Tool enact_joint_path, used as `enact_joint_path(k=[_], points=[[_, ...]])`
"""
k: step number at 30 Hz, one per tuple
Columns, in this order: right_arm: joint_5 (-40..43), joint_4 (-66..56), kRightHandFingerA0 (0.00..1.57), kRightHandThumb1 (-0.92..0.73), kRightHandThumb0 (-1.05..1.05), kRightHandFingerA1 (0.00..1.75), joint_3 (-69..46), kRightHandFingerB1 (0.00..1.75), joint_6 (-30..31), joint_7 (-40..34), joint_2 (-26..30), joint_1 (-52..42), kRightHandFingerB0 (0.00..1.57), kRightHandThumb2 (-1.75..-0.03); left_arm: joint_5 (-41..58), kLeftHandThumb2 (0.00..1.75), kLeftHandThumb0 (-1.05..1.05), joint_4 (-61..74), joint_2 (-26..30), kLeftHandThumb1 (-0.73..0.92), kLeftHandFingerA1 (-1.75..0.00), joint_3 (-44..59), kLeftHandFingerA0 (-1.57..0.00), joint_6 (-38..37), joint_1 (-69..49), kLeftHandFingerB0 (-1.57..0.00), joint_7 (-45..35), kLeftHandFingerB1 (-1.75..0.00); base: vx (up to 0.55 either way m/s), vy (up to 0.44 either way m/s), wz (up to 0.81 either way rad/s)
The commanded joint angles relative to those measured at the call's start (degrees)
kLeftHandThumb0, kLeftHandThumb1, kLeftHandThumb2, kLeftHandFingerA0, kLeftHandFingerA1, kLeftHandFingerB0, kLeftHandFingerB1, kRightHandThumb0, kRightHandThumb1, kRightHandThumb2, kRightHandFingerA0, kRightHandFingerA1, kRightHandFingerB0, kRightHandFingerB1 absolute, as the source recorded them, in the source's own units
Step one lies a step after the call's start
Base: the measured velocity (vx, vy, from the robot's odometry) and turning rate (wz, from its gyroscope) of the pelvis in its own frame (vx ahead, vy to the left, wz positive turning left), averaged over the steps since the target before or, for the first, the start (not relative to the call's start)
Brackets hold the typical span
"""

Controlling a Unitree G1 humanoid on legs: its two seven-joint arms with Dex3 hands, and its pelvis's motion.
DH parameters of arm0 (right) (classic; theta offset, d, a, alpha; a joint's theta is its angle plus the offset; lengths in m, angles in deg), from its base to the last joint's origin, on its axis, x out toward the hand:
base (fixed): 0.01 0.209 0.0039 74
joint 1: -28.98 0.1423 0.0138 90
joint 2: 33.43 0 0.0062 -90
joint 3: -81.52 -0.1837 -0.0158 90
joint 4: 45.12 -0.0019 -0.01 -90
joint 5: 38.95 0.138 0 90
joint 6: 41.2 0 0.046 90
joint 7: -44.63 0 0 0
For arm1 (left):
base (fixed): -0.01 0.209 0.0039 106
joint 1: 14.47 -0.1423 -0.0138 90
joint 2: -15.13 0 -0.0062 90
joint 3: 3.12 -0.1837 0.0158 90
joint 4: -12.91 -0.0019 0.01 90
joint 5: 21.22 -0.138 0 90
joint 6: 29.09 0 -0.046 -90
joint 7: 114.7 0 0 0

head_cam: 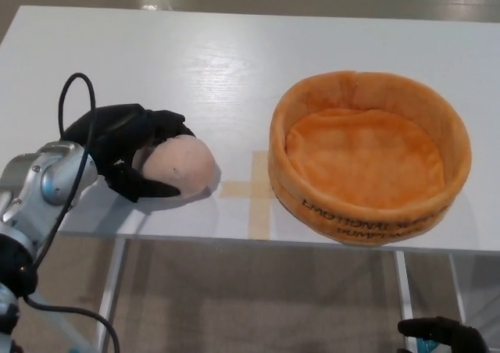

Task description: Use the left hand to pick up the pink round toy on the left and place it inside the orange plate on the desk.

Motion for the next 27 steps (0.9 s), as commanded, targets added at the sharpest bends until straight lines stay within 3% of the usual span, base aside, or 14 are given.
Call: enact_joint_path(k=[1,3,6,7,8,13,14,16,17,18,23,25,26,27], points=[[0.6,0.4,0.62,-0.58,-0.14,0.97,0.2,0.80,0.7,0.4,0.0,-0.3,0.60,-0.56,3.7,0.68,-0.22,0.8,1.5,0.79,-1.29,3.6,-1.02,-1.5,3.5,-0.84,-0.8,-0.87,0.00,0.000,0.00],[0.6,0.5,0.64,-0.57,-0.14,0.98,0.1,0.81,0.4,0.3,0.0,-0.4,0.61,-0.56,3.6,0.70,-0.20,2.3,2.1,0.76,-1.51,4.7,-0.86,-1.6,5.0,-0.84,0.2,-0.93,0.00,0.000,0.00],[0.6,0.4,0.66,-0.56,-0.15,1.00,0.2,0.82,0.1,0.1,-0.1,-0.5,0.62,-0.56,3.9,0.71,-0.24,2.8,2.4,0.78,-1.45,5.8,-0.91,-2.3,6.5,-0.83,0.4,-0.96,0.00,0.000,0.00],[0.8,0.4,0.65,-0.57,-0.15,1.01,0.0,0.82,0.3,0.2,-0.2,-0.5,0.61,-0.56,3.9,0.64,-0.28,3.3,2.5,0.76,-1.38,6.2,-0.92,-2.2,7.8,-0.85,0.4,-0.58,0.00,0.000,0.00],[1.1,0.4,0.65,-0.57,-0.15,1.01,-0.3,0.82,0.4,0.3,-0.3,-0.5,0.61,-0.56,3.8,0.64,-0.28,4.0,2.6,0.76,-1.38,6.7,-0.92,-2.3,9.2,-0.85,0.5,-0.58,0.00,0.000,0.00],[0.9,0.3,0.63,-0.56,-0.15,1.05,-0.1,0.83,0.3,0.0,-0.5,-0.6,0.61,-0.56,4.1,0.67,-0.26,6.4,1.4,0.80,-1.53,6.8,-0.89,-0.6,13.5,-0.80,-1.3,-0.98,0.00,0.000,0.00],[1.1,0.3,0.61,-0.58,-0.15,1.05,-0.3,0.82,0.4,0.3,-0.6,-0.6,0.59,-0.57,4.2,0.63,-0.31,6.9,0.7,0.77,-1.38,6.6,-0.95,0.0,14.8,-0.76,-1.7,-0.49,0.00,0.000,0.00],[1.4,0.4,0.61,-0.58,-0.15,1.05,-0.5,0.82,0.7,0.8,-0.6,-0.5,0.59,-0.57,4.2,0.63,-0.31,7.4,-0.1,0.77,-1.38,6.4,-0.95,0.7,16.3,-0.76,-2.1,-0.49,0.00,0.000,0.00],[1.3,0.4,0.62,-0.58,-0.15,0.98,-0.5,0.80,0.7,0.6,-0.7,-0.5,0.59,-0.55,3.7,0.64,-0.32,8.1,-0.6,0.74,-1.37,6.0,-0.97,1.3,17.0,-0.86,-2.2,-0.58,0.00,0.000,0.00],[0.9,0.4,0.66,-0.57,-0.15,0.99,-0.2,0.81,0.6,0.3,-0.8,-0.5,0.61,-0.56,2.8,0.67,-0.30,8.5,-2.0,0.76,-1.56,4.9,-0.81,1.6,18.6,-0.77,-2.4,-1.10,0.00,0.000,0.00],[0.9,0.5,0.64,-0.57,-0.14,1.00,0.0,0.81,0.7,0.2,-1.0,-0.4,0.61,-0.55,0.0,0.64,-0.31,9.6,-6.5,0.73,-1.63,1.4,-0.75,2.6,21.9,-0.74,-1.4,-1.15,0.00,0.000,0.00],[0.6,0.5,0.67,-0.57,-0.17,1.00,0.4,0.80,0.8,-0.1,-1.0,-0.4,0.62,-0.55,-0.8,0.64,-0.30,10.2,-7.9,0.68,-1.55,0.0,-0.75,2.9,22.4,-0.78,-1.5,-0.97,0.00,0.000,0.00],[0.5,0.6,0.65,-0.57,-0.15,0.98,0.5,0.80,0.8,-0.1,-1.1,-0.4,0.61,-0.56,-2.3,0.63,-0.34,11.0,-10.2,0.68,-1.46,-2.2,-0.84,3.9,22.5,-0.74,-1.4,-0.49,0.00,0.000,0.00],[0.5,0.6,0.65,-0.57,-0.15,0.98,0.5,0.80,0.8,0.0,-1.2,-0.4,0.61,-0.56,-3.3,0.63,-0.34,11.5,-11.6,0.68,-1.46,-3.5,-0.84,4.6,22.6,-0.74,-1.2,-0.49,0.00,0.000,0.00]])
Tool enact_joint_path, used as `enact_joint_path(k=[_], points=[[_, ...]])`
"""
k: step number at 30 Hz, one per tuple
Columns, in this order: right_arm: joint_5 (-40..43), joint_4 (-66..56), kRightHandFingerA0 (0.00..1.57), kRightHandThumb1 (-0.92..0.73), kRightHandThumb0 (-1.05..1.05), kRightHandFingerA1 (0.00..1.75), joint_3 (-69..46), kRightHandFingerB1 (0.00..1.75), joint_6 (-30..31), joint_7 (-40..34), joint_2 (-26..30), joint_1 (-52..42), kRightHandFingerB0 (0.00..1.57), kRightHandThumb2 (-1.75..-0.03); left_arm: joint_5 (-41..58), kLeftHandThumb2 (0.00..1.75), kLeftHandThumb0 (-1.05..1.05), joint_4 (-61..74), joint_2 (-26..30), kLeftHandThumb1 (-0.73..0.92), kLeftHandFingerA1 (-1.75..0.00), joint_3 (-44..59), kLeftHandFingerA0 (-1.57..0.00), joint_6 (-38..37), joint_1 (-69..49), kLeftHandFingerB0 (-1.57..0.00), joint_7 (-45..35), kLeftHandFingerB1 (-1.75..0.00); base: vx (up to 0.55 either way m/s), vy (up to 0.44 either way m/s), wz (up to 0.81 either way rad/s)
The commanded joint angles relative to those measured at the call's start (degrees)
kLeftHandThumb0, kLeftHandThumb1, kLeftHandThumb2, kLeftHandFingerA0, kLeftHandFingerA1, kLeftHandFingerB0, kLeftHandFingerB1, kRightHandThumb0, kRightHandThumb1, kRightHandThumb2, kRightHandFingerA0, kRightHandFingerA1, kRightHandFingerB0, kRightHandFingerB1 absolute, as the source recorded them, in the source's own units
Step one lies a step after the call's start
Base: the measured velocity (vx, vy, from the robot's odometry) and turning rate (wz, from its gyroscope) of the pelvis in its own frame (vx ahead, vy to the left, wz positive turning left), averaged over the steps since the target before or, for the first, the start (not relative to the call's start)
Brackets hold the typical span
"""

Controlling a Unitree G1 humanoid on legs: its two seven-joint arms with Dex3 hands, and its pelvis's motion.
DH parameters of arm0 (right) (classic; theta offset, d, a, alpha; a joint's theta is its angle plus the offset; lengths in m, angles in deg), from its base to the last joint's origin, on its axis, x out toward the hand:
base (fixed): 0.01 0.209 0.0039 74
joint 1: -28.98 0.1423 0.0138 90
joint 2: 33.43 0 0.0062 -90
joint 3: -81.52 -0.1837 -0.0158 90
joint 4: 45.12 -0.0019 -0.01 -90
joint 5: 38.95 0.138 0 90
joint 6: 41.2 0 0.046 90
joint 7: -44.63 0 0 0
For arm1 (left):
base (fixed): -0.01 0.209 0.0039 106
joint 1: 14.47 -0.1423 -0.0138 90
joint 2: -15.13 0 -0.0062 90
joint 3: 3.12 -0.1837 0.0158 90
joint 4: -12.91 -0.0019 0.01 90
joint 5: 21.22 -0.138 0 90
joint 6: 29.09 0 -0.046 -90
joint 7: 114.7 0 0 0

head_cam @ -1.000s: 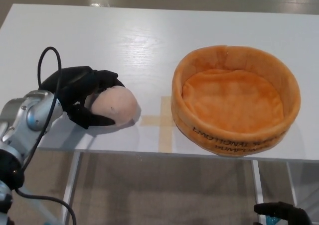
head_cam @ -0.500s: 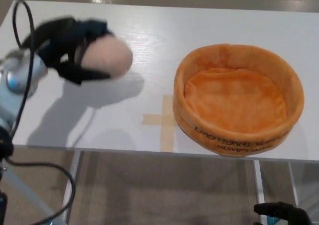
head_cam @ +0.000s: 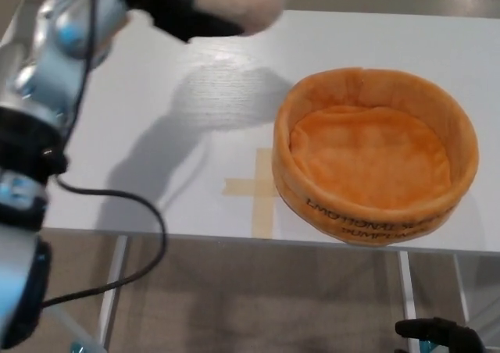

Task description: Use the left hand to pick up the pink round toy on the left and place it inside the orange plate on the desk.

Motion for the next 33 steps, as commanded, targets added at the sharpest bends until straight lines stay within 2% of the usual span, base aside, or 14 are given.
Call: enact_joint_path(k=[1,2,6,10,12,15,22,23,24,25,26,28,29,33], points=[[0.4,0.5,0.65,-0.57,-0.15,0.98,0.3,0.80,0.8,-0.1,-0.8,-0.4,0.61,-0.56,-5.9,0.63,-0.34,2.8,-6.3,0.68,-1.46,-6.2,-0.84,3.5,1.5,-0.74,0.2,-0.49,0.00,0.000,0.00],[0.2,0.5,0.66,-0.56,-0.18,0.96,0.6,0.80,0.8,-0.1,-0.9,-0.4,0.61,-0.56,-7.1,0.65,-0.33,2.6,-8.0,0.62,-1.54,-8.0,-0.82,3.7,1.7,-0.78,1.0,-1.19,0.00,0.000,0.00],[0.2,0.5,0.64,-0.57,-0.16,0.95,0.8,0.80,0.6,-0.1,-1.0,-0.4,0.60,-0.56,-9.3,0.67,-0.35,1.5,-10.7,0.60,-1.54,-10.9,-0.88,3.4,2.1,-0.81,3.4,-1.15,0.00,0.000,0.00],[1.1,0.4,0.62,-0.57,-0.14,1.04,0.0,0.82,0.3,0.5,-1.6,-0.6,0.61,-0.57,-11.1,0.62,-0.27,-1.8,-16.2,0.67,-1.64,-14.5,-0.81,3.8,3.0,-0.85,6.0,-0.78,0.00,0.000,0.00],[1.2,0.4,0.62,-0.57,-0.14,1.04,-0.1,0.82,0.2,0.6,-1.6,-0.5,0.61,-0.57,-11.4,0.62,-0.27,-2.9,-17.7,0.67,-1.64,-15.3,-0.81,4.3,3.4,-0.85,6.0,-0.78,0.00,0.000,0.00],[1.0,0.4,0.64,-0.58,-0.13,1.00,0.0,0.79,0.3,0.1,-1.9,-0.3,0.59,-0.56,-11.9,0.66,-0.30,-4.4,-19.8,0.72,-1.59,-16.4,-0.81,5.3,3.8,-0.84,6.2,-0.53,0.00,0.000,0.00],[1.2,0.1,0.66,-0.57,-0.14,1.01,0.0,0.80,-0.1,-0.2,-2.2,-0.1,0.60,-0.56,-13.7,0.65,-0.29,-7.1,-22.8,0.70,-1.55,-19.4,-0.79,6.6,3.9,-0.83,6.1,-0.52,0.00,0.000,0.00],[1.3,0.1,0.66,-0.58,-0.14,1.03,-0.1,0.80,-0.1,-0.1,-2.2,0.0,0.60,-0.56,-13.1,0.60,-0.32,-7.4,-23.4,0.60,-1.43,-19.3,-0.85,7.0,3.8,-0.76,4.9,-0.47,0.00,0.000,0.00],[1.2,0.1,0.65,-0.58,-0.14,1.00,-0.1,0.78,0.1,0.0,-2.2,0.0,0.58,-0.56,-12.9,0.82,-0.70,-6.8,-23.4,0.44,-0.33,-19.8,-0.04,8.6,3.6,-0.04,1.2,-0.33,0.00,0.000,0.00],[1.2,0.1,0.65,-0.58,-0.14,1.00,0.0,0.78,0.3,0.0,-2.1,0.0,0.58,-0.56,-12.9,0.82,-0.70,-6.4,-23.3,0.44,-0.33,-20.2,-0.04,9.7,3.5,-0.04,-1.5,-0.33,0.00,0.000,0.00],[1.1,0.1,0.64,-0.58,-0.14,0.99,0.1,0.77,0.4,-0.1,-2.1,0.1,0.58,-0.56,-13.1,0.77,-0.88,-6.0,-23.2,0.43,-0.13,-20.8,0.00,10.7,3.3,0.00,-3.9,-0.17,0.00,0.000,0.00],[1.1,0.1,0.64,-0.58,-0.14,0.99,0.1,0.77,0.6,-0.2,-2.1,0.1,0.58,-0.56,-13.4,0.77,-0.88,-5.3,-23.1,0.43,-0.13,-21.5,0.00,11.8,3.0,0.00,-6.1,-0.17,0.00,0.000,0.00],[1.2,0.1,0.65,-0.58,-0.14,1.02,0.0,0.78,0.5,-0.1,-2.1,0.1,0.59,-0.55,-13.8,0.60,-1.01,-5.5,-23.1,0.65,0.00,-22.1,0.00,12.5,3.3,0.00,-7.2,-0.08,0.00,0.000,0.00],[1.3,0.1,0.62,-0.59,-0.14,0.99,-0.1,0.78,0.7,0.0,-2.2,0.2,0.57,-0.56,-14.4,0.62,-1.05,-5.7,-23.2,0.69,0.00,-23.2,0.00,14.2,3.7,0.00,-9.4,-0.10,0.00,0.000,0.00]])
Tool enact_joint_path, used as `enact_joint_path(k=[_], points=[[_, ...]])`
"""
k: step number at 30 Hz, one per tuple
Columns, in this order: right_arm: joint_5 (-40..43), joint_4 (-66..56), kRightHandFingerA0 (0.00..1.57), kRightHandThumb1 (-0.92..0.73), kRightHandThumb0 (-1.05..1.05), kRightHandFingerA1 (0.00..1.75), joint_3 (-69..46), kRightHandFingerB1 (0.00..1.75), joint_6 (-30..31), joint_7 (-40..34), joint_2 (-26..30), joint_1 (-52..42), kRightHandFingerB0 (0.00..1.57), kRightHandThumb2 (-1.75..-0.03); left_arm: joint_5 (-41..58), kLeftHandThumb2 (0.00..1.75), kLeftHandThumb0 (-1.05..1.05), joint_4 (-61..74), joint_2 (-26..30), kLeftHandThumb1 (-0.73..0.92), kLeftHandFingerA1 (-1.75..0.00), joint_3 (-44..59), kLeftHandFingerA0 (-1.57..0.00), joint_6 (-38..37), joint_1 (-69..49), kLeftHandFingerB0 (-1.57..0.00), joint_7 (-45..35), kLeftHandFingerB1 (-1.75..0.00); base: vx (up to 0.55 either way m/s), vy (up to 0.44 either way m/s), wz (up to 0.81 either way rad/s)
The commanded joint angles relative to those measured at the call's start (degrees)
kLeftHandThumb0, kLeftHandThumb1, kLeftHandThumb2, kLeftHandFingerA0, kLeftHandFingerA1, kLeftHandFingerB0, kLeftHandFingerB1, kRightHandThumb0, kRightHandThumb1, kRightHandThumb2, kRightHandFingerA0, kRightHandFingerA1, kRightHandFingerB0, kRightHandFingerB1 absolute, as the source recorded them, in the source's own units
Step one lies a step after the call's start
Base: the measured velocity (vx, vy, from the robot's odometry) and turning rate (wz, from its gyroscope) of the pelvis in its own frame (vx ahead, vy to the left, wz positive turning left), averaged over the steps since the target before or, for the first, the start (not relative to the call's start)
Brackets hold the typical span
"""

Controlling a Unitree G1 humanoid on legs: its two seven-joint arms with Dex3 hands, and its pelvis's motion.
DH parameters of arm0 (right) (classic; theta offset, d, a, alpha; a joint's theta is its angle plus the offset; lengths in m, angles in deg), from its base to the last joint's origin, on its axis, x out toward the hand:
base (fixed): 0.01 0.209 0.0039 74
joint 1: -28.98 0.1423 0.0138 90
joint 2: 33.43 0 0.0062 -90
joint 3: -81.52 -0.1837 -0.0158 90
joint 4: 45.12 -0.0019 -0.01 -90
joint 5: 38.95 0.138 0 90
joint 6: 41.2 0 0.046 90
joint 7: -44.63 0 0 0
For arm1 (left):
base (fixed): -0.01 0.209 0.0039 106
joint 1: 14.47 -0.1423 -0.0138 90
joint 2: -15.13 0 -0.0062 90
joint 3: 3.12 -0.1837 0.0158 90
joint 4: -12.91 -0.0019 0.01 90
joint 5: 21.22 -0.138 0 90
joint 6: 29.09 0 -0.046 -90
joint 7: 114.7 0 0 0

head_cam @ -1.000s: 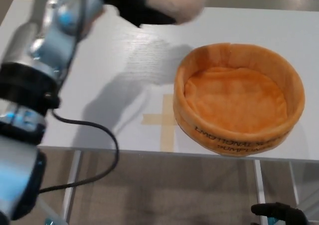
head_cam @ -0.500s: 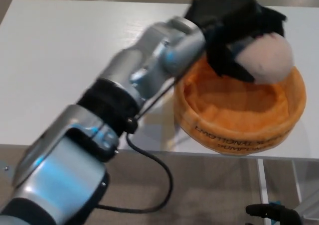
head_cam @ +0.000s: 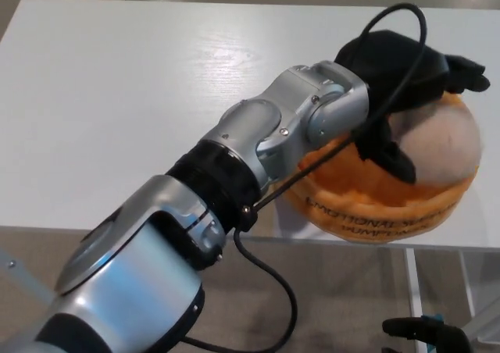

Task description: Use the left hand to pick up the pink round toy on the left and place it inside the orange plate on the desk.

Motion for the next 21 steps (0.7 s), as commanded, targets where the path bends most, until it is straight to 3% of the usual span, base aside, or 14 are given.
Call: enact_joint_path(k=[1,5,6,9,11,12,15,16,20,21], points=[[1.0,0.2,0.62,-0.59,-0.14,0.99,-0.3,0.78,0.8,0.3,-0.4,-0.1,0.57,-0.56,-1.9,0.62,-1.05,0.6,-0.4,0.69,0.00,-2.2,0.00,5.1,0.7,0.00,-8.8,-0.10,0.00,0.000,0.00],[1.3,0.2,0.62,-0.59,-0.14,1.00,-0.5,0.79,1.0,0.2,-0.6,0.2,0.59,-0.56,-2.2,0.62,-1.05,0.4,0.0,0.71,0.00,-2.6,0.00,5.8,1.4,0.00,-9.6,-0.05,0.00,0.000,0.00],[1.4,0.2,0.62,-0.58,-0.14,1.00,-0.5,0.79,0.9,0.4,-0.6,0.2,0.58,-0.55,-2.5,0.99,-0.95,0.2,0.1,0.50,0.00,-2.7,0.00,7.1,1.7,0.00,-9.7,-0.04,0.00,0.000,0.00],[1.4,0.4,0.64,-0.58,-0.14,1.01,-0.4,0.78,0.8,0.3,-0.5,0.3,0.59,-0.56,-2.5,1.00,-0.96,-0.5,0.4,0.52,0.00,-2.6,0.00,8.1,2.2,0.00,-10.1,-0.01,0.00,0.000,0.00],[1.3,0.4,0.64,-0.58,-0.14,1.01,-0.3,0.78,0.9,0.4,-0.5,0.3,0.59,-0.56,-2.6,1.00,-0.96,-0.4,0.5,0.52,0.00,-2.4,0.00,8.2,2.3,0.00,-10.2,-0.01,0.00,0.000,0.00],[1.4,0.4,0.63,-0.57,-0.14,1.00,-0.3,0.78,0.9,0.4,-0.4,0.4,0.59,-0.56,-2.5,0.67,-1.05,-0.4,0.7,0.71,0.00,-2.3,0.00,8.3,2.4,0.00,-10.4,-0.12,0.00,0.000,0.00],[1.6,0.3,0.65,-0.57,-0.15,1.05,-0.3,0.79,0.8,0.3,-0.4,0.4,0.60,-0.55,-2.0,0.66,-1.05,-0.9,1.1,0.71,0.00,-1.6,0.00,8.4,3.2,0.00,-11.0,-0.10,0.00,0.000,0.00],[1.7,0.3,0.61,-0.57,-0.14,0.97,-0.3,0.79,0.8,0.4,-0.4,0.4,0.59,-0.56,-1.9,0.66,-1.05,-0.5,1.4,0.71,0.00,-1.3,0.00,8.5,3.5,0.00,-11.3,-0.11,0.00,0.000,0.00],[1.5,0.3,0.62,-0.57,-0.15,0.95,-0.1,0.78,1.0,0.4,-0.4,0.4,0.59,-0.56,-1.9,0.64,-1.05,0.7,2.3,0.72,0.00,-0.8,0.00,8.1,3.9,0.00,-11.3,-0.09,0.00,0.000,0.00],[1.7,0.4,0.61,-0.57,-0.14,0.96,-0.2,0.79,0.9,0.7,-0.3,0.4,0.58,-0.56,-1.4,0.63,-1.05,2.4,3.3,0.73,0.00,0.1,0.00,7.4,4.4,0.00,-11.1,-0.02,0.00,0.000,0.00]])
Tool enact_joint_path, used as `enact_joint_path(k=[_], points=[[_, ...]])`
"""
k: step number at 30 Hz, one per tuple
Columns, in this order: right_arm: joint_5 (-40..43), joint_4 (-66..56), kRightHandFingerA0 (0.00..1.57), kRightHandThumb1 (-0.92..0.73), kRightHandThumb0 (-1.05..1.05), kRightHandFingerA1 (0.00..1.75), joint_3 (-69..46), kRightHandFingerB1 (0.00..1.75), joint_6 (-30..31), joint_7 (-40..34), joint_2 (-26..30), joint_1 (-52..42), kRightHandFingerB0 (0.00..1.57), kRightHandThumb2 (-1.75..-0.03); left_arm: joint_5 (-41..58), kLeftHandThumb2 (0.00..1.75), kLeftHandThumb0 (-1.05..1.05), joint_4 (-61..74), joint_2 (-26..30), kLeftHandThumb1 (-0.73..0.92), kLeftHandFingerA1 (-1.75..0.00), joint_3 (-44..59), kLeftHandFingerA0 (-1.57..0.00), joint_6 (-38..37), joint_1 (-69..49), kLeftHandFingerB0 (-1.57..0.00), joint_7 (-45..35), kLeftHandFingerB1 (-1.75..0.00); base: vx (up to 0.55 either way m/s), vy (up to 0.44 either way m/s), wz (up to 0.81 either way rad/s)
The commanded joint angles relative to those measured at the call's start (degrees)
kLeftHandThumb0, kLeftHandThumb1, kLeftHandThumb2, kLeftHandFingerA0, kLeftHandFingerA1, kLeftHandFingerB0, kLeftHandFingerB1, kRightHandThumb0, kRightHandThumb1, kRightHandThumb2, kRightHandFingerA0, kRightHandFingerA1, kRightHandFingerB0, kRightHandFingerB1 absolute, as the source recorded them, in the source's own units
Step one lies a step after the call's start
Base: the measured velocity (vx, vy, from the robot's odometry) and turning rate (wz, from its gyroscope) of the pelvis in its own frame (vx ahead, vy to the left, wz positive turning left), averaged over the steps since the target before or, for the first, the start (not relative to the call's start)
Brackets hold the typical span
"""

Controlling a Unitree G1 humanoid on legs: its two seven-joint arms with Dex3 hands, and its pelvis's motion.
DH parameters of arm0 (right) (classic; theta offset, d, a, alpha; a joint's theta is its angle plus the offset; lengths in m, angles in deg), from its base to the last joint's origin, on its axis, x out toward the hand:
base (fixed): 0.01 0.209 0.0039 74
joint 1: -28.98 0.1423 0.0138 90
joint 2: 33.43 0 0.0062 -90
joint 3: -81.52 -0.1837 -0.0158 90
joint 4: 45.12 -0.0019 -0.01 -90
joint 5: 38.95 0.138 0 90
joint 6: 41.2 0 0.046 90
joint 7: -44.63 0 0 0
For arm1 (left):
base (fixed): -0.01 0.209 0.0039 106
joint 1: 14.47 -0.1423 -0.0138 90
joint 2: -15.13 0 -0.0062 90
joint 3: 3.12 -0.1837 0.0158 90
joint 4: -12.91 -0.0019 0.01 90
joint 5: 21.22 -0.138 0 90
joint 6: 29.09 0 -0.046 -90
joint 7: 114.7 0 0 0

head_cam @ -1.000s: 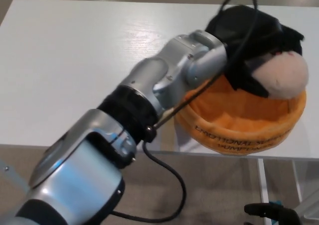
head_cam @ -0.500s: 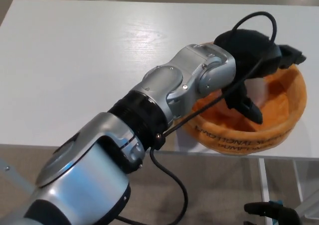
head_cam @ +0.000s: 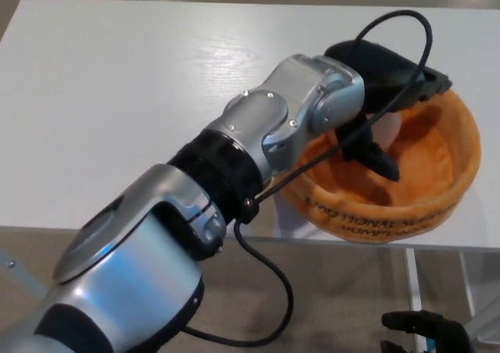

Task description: Use the left hand to pick up the pink round toy on the left and place it inside the orange plate on the desk.

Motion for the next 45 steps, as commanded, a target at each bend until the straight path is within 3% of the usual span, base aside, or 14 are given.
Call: enact_joint_path(k=[1,8,11,12,16,20,21,24,27,31,36,37,43,45], points=[[0.6,0.4,0.61,-0.57,-0.14,0.96,-0.1,0.79,0.6,0.7,-0.2,-0.5,0.58,-0.56,0.5,0.63,-1.05,3.4,2.2,0.73,0.00,1.9,0.00,-0.7,1.6,0.00,-1.2,-0.02,0.00,0.000,0.00],[0.4,0.3,0.63,-0.57,-0.15,1.00,0.1,0.80,0.5,0.5,-0.2,-0.1,0.60,-0.56,6.4,0.62,-1.03,20.2,7.6,0.69,0.00,10.1,0.00,1.4,2.4,0.00,-9.9,-0.02,0.00,0.000,0.00],[0.3,0.3,0.65,-0.57,-0.16,1.00,0.2,0.80,0.7,0.4,0.0,0.1,0.60,-0.55,12.7,1.00,-1.01,32.8,12.8,0.57,0.00,16.9,0.00,1.3,0.8,0.00,-14.7,-0.02,0.00,0.000,0.00],[0.4,0.3,0.63,-0.57,-0.15,0.99,0.2,0.81,0.7,0.4,0.1,0.1,0.60,-0.55,13.4,0.65,-1.03,34.8,13.6,0.69,0.00,17.7,0.00,1.7,0.3,0.00,-15.5,-0.01,0.00,0.000,0.00],[0.3,0.3,0.62,-0.57,-0.17,0.97,0.3,0.80,0.7,0.5,0.2,0.0,0.60,-0.56,14.2,0.61,-1.05,39.7,15.3,0.67,0.00,19.4,0.00,2.7,-1.6,0.00,-16.7,-0.05,0.00,0.000,0.00],[0.5,0.2,0.59,-0.57,-0.15,0.93,0.2,0.80,0.5,1.2,0.5,-0.6,0.58,-0.56,20.5,0.61,-0.88,54.0,21.7,0.45,0.00,26.3,0.00,3.1,-9.5,0.00,-20.0,-0.10,0.00,0.000,0.00],[0.3,0.2,0.62,-0.57,-0.15,0.97,0.4,0.79,0.4,0.9,0.6,-0.9,0.59,-0.56,25.5,0.57,-0.25,58.5,23.0,0.23,-0.04,30.7,0.00,2.1,-14.4,-0.02,-19.6,-0.18,0.00,0.000,0.00],[0.1,0.2,0.63,-0.57,-0.15,0.97,0.5,0.79,0.3,0.9,0.8,-1.2,0.59,-0.56,31.0,0.54,-0.07,64.6,24.1,0.49,-0.05,35.5,0.00,2.5,-20.9,-0.09,-19.9,-0.27,0.00,0.000,0.00],[0.0,0.2,0.65,-0.57,-0.15,1.00,0.7,0.81,0.1,0.7,0.9,-1.1,0.61,-0.56,36.4,0.70,-0.07,72.0,25.5,0.46,-0.10,40.7,0.00,1.1,-28.7,-0.07,-20.2,-0.36,0.00,0.000,0.00],[0.0,0.3,0.63,-0.58,-0.13,0.97,0.7,0.79,0.1,0.6,0.9,-1.0,0.59,-0.56,42.8,0.55,-0.07,79.3,26.4,0.51,-0.25,45.7,0.00,1.9,-35.6,-0.15,-21.5,-0.35,0.00,0.000,0.00],[0.0,0.3,0.62,-0.57,-0.15,0.96,0.6,0.80,0.4,0.7,1.1,-0.5,0.60,-0.56,65.0,0.87,-0.07,88.2,30.9,0.39,-0.47,61.4,-0.05,5.0,-51.8,-0.18,-31.6,-0.51,0.00,0.000,0.00],[0.0,0.2,0.63,-0.58,-0.15,0.98,0.7,0.79,0.4,0.8,1.2,-0.4,0.59,-0.56,66.8,0.56,-0.11,88.3,31.8,0.56,-0.28,62.8,-0.18,5.4,-53.4,-0.28,-33.1,-0.31,0.00,0.000,0.00],[0.1,0.2,0.61,-0.57,-0.13,0.93,0.6,0.79,0.5,0.9,1.5,-0.4,0.59,-0.56,78.5,0.57,0.02,85.7,33.4,0.58,-0.31,69.1,-0.16,8.2,-65.2,-0.36,-43.5,-0.33,0.00,0.000,0.00],[0.2,0.2,0.64,-0.58,-0.15,0.99,0.5,0.79,0.6,0.9,1.5,-0.2,0.59,-0.56,76.3,0.90,-0.01,83.4,33.0,0.42,-0.49,69.9,-0.10,7.0,-72.6,-0.32,-47.4,-0.55,0.00,0.000,0.00]])
